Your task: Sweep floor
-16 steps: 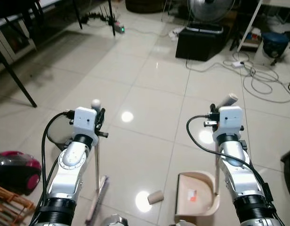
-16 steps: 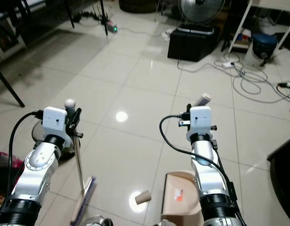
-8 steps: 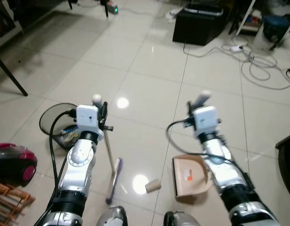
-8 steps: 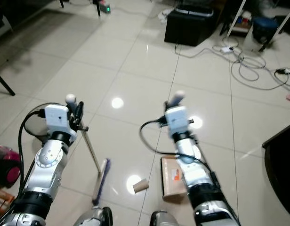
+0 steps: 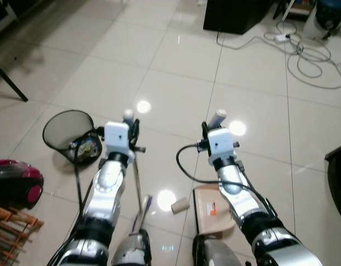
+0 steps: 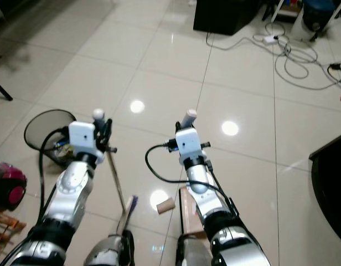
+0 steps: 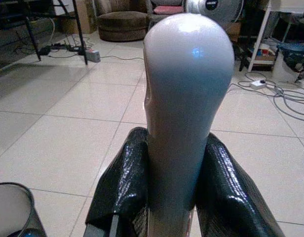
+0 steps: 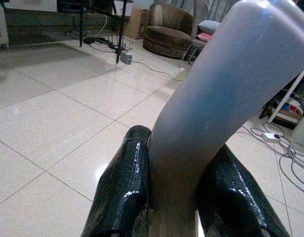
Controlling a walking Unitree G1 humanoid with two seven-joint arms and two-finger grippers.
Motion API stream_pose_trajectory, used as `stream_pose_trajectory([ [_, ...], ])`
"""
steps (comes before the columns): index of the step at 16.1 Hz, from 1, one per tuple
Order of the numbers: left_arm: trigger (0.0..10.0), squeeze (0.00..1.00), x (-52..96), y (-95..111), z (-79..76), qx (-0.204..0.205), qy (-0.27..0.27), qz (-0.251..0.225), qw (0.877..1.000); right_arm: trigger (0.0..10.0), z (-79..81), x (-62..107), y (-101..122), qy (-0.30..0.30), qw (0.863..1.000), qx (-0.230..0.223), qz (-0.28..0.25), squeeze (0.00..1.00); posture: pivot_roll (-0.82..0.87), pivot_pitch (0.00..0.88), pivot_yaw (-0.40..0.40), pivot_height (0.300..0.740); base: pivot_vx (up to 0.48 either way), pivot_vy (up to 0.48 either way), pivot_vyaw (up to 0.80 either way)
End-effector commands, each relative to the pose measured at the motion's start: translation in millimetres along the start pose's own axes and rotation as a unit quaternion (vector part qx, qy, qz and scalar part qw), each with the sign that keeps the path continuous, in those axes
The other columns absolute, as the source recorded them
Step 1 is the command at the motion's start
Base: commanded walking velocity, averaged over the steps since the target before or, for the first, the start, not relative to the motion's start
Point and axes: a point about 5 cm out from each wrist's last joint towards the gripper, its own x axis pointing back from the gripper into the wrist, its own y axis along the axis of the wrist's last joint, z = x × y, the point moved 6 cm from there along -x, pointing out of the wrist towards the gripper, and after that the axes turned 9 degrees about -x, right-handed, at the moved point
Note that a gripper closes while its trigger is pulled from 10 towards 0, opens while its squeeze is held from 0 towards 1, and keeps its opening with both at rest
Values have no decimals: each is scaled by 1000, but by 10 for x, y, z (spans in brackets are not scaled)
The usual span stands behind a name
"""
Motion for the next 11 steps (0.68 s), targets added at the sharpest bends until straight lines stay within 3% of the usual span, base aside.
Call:
stream_pose_trajectory([
  [1, 10000, 0, 16, -50, -51, 20, 5, 7, 1000, 10000, 5, 58, -126, -14, 999, -22, 25, 0, 56, 307, 12, 740, 0, 0, 0],
  [5, 10000, 0, -62, 50, -149, 91, 16, -9, 996, 10000, -39, 50, -163, -32, 998, -49, 35, 0, 50, 310, 16, 740, 0, 0, 0],
  [7, 10000, 0, -152, 157, -231, 173, 21, -19, 985, 10000, -51, 37, -156, -33, 998, -51, 33, 0, 46, 307, 18, 740, 0, 0, 0],
  [9, 10000, 0, -196, 251, -340, 223, 3, -31, 974, 10000, -84, 27, -140, -35, 997, -55, 29, 0, 38, 299, 21, 740, 0, 0, 0],
  [11, 10000, 0, -208, 306, -438, 227, -27, -40, 973, 10000, -141, 12, -89, -38, 997, -65, 16, 0, 28, 287, 21, 740, 0, 0, 0],
])
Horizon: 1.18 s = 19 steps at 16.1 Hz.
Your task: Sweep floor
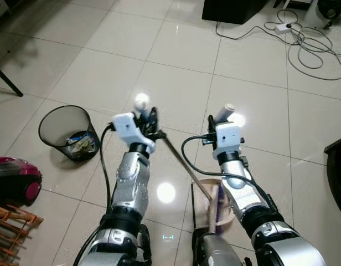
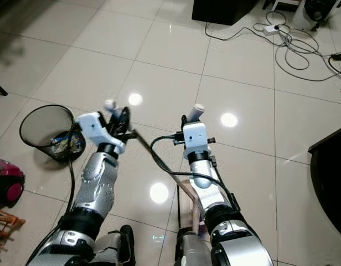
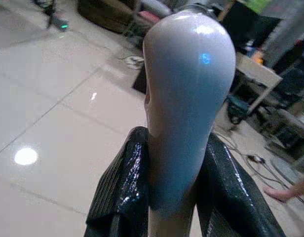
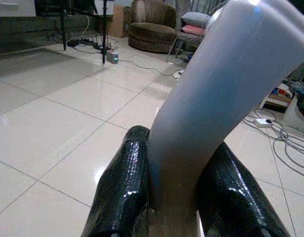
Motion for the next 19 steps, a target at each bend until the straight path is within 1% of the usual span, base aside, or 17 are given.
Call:
stream_pose_trajectory([
  [1, 10000, 0, 10, -2, -22, 0, -12, 0, 1000, 10000, 19, 89, -141, -8, 999, -33, 27, 0, 26, 285, 21, 740, 0, 0, 0],
  [2, 10000, 0, 7, 4, -41, 3, -21, -2, 1000, 10000, 8, 84, -111, -6, 999, -37, 19, 0, 17, 272, 20, 740, 0, 0, 0],
  [3, 10000, 0, -5, 15, -64, 5, -32, -3, 999, 10000, -43, 77, -54, -10, 999, -44, 4, 0, 2, 248, 18, 740, 0, 0, 0],
  [4, 10000, 0, -19, 39, -105, 1, -50, -6, 999, 10000, -109, 74, 18, -16, 998, -52, -13, 0, -4, 237, 17, 740, 0, 0, 0],
  [6, 10000, 0, -34, 93, -172, -9, -79, -15, 997, 10000, -169, 79, 80, -23, 998, -59, -29, 0, -12, 221, 19, 740, 0, 0, 0],
  [7, 10000, 0, -62, 205, -269, -12, -120, -30, 992, 10000, -229, 100, 112, -27, 997, -61, -39, 0, -19, 201, 23, 740, 0, 0, 0],
  [8, 10000, 0, -86, 353, -374, -10, -166, -46, 985, 10000, -289, 136, 104, -31, 997, -58, -41, 0, -20, 193, 26, 740, 0, 0, 0],
  [9, 10000, 0, -107, 484, -424, -7, -198, -58, 979, 10000, -322, 171, 68, -33, 997, -55, -35, 0, -20, 188, 31, 740, 0, 0, 0],
  [10, 10000, 0, -120, 588, -435, -11, -216, -69, 974, 10000, -337, 201, 33, -35, 998, -51, -30, 0, -21, 185, 34, 740, 0, 0, 0],
  [11, 10000, 0, -141, 698, -418, -17, -231, -80, 969, 10000, -347, 224, 3, -36, 998, -51, -24, 0, -20, 183, 38, 740, 0, 0, 0],
  [13, 10000, 0, -189, 945, -334, -31, -250, -103, 962, 10000, -347, 255, -34, -38, 998, -53, -18, 0, -16, 171, 44, 740, 0, 0, 0],
  [14, 10000, 0, -202, 1109, -323, -35, -270, -116, 955, 10000, -347, 266, -58, -40, 998, -56, -13, 0, -13, 161, 46, 740, 0, 0, 0],
  [17, 10000, 0, -218, 1357, -318, -52, -306, -131, 941, 10000, -347, 247, -67, -41, 997, -59, -9, 0, -13, 148, 49, 740, 0, 0, 0],
  [18, 10000, 0, -252, 1446, -263, -78, -307, -137, 939, 10000, -353, 237, -57, -42, 997, -60, -11, 0, -14, 139, 51, 740, 0, 0, 0],
  [19, 10000, 0, -291, 1476, -189, -100, -293, -138, 941, 10000, -368, 231, -38, -45, 997, -61, -15, 0, -15, 136, 52, 740, 0, 0, 0],
])
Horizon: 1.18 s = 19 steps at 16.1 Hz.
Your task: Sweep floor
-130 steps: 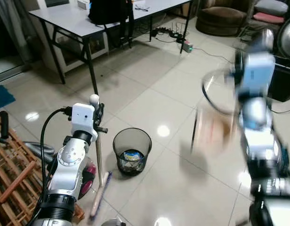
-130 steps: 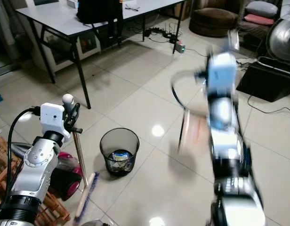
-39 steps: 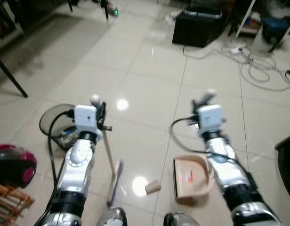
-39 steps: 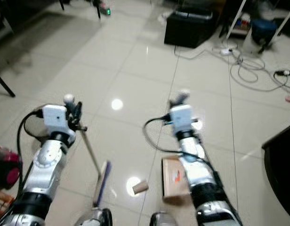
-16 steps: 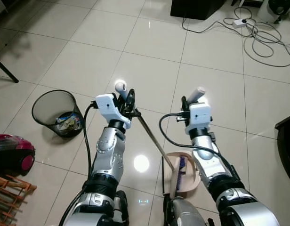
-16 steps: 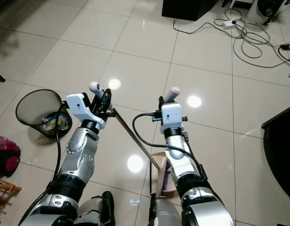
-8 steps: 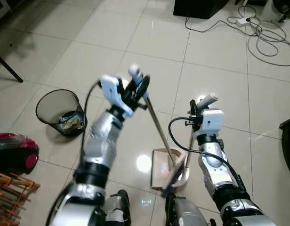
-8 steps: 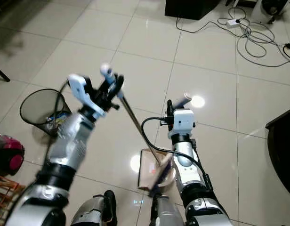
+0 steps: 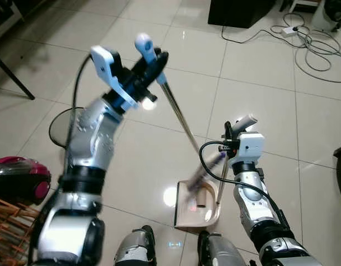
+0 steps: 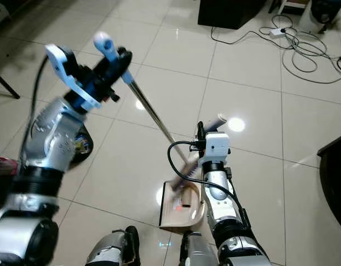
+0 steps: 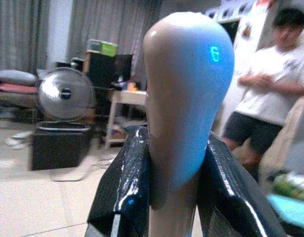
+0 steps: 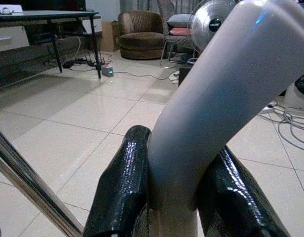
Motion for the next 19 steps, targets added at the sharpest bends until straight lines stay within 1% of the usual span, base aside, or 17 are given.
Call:
stream_pose_trajectory([
  [1, 10000, 0, 44, 58, 204, -62, 33, 10, 997, 10000, -57, -25, 74, -14, 1000, -13, -15, 0, -15, 125, 53, 740, 0, 0, 0],
  [2, 10000, 0, 76, 6, 268, -69, 47, 27, 996, 10000, -77, -27, 92, -18, 1000, -17, -18, 0, -15, 123, 54, 740, 0, 0, 0],
  [4, 10000, 0, 219, -155, 424, -82, 96, 82, 989, 10000, -163, -41, 215, -38, 998, -32, -41, 0, -15, 101, 51, 740, 0, 0, 0],
  [5, 10000, 0, 309, -250, 455, -91, 117, 111, 983, 10000, -214, -50, 340, -47, 996, -41, -63, 0, -15, 93, 47, 740, 0, 0, 0],
  [6, 10000, 0, 353, -281, 470, -94, 128, 118, 980, 10000, -239, -56, 404, -51, 995, -45, -74, 0, -16, 88, 46, 740, 0, 0, 0],
  [7, 10000, 0, 509, -387, 531, -107, 161, 139, 971, 10000, -332, -86, 583, -67, 992, -54, -93, 0, -22, 80, 41, 740, 0, 0, 0],
  [8, 10000, 0, 645, -479, 551, -123, 179, 160, 963, 10000, -390, -120, 695, -75, 991, -60, -95, 0, -25, 76, 40, 740, 0, 0, 0],
  [9, 10000, 0, 742, -548, 547, -130, 190, 175, 957, 10000, -404, -162, 801, -75, 990, -70, -100, 0, -28, 71, 42, 740, 0, 0, 0],
  [10, 10000, 0, 846, -610, 538, -127, 205, 186, 952, 10000, -391, -215, 954, -69, 988, -82, -112, 0, -36, 68, 46, 740, 0, 0, 0],
  [11, 10000, 0, 914, -648, 514, -124, 213, 193, 950, 10000, -371, -252, 1067, -64, 986, -94, -121, 0, -41, 66, 47, 740, 0, 0, 0],
  [13, 10000, 0, 1112, -776, 429, -109, 234, 219, 941, 10000, -314, -396, 1470, -59, 979, -131, -147, 0, -54, 56, 49, 740, 0, 0, 0],
  [14, 10000, 0, 1164, -802, 421, -109, 244, 224, 937, 10000, -289, -451, 1564, -55, 978, -140, -143, 0, -58, 49, 49, 740, 0, 0, 0],
  [15, 10000, 0, 1260, -813, 401, -109, 262, 225, 932, 10000, -231, -531, 1724, -44, 977, -150, -142, 0, -58, 40, 48, 740, 0, 0, 0],
  [17, 10000, 0, 1346, -816, 337, -112, 272, 226, 929, 10000, -133, -603, 1907, -22, 979, -146, -141, 0, -50, 31, 41, 740, 124, 0, 0],
  [18, 10000, 0, 1383, -810, 309, -116, 279, 228, 926, 10000, -79, -629, 1972, -9, 980, -142, -139, 0, -43, 28, 35, 740, 289, 0, 681],
  [19, 10000, 0, 1404, -806, 304, -117, 287, 231, 922, 10000, -54, -637, 1992, -2, 981, -140, -136, 0, -38, 24, 32, 740, 337, 0, 800],
])
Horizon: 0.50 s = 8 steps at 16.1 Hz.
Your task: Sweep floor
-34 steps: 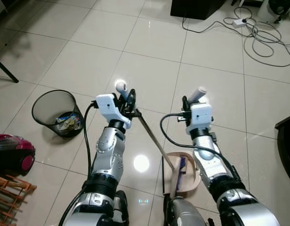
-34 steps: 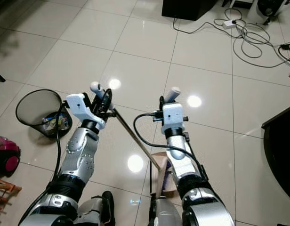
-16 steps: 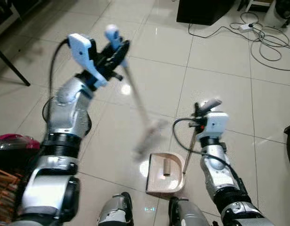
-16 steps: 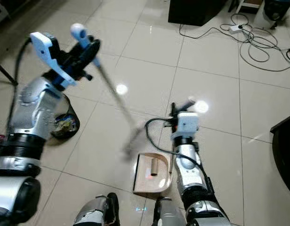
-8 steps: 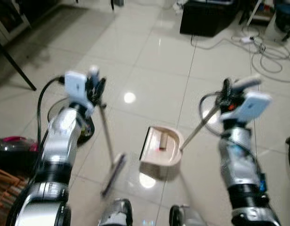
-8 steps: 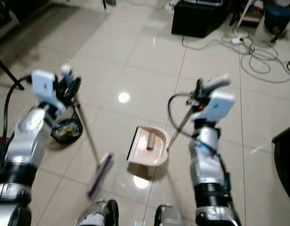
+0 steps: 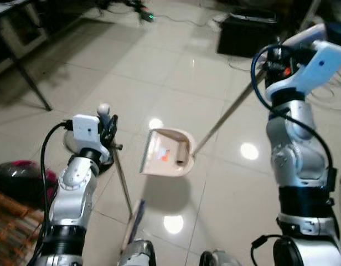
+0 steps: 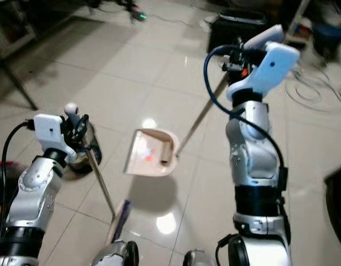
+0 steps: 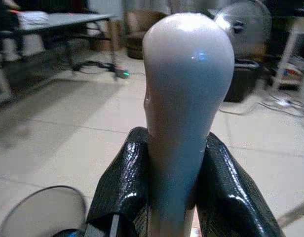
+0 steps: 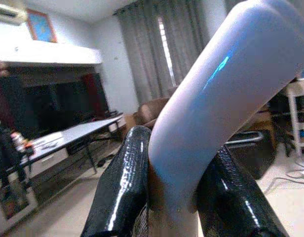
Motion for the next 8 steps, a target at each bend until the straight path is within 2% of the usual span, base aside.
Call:
stream_pose_trajectory([
  [1, 10000, 0, 10, 81, 66, -9, 15, -10, 1000, 10000, 147, -34, 137, 23, 999, -13, -18, 0, -37, 23, 31, 740, 337, 0, 800],
  [3, 10000, 0, 63, 67, 17, -27, 11, -6, 1000, 10000, 173, -46, 167, 21, 1000, -20, -5, 0, -30, 9, 26, 740, 390, 0, 800],
  [8, 10000, 0, 59, 73, -61, -34, 3, -5, 999, 10000, 42, -87, 310, -14, 998, -50, -22, 0, -33, 0, 28, 740, 414, 0, 755],
])
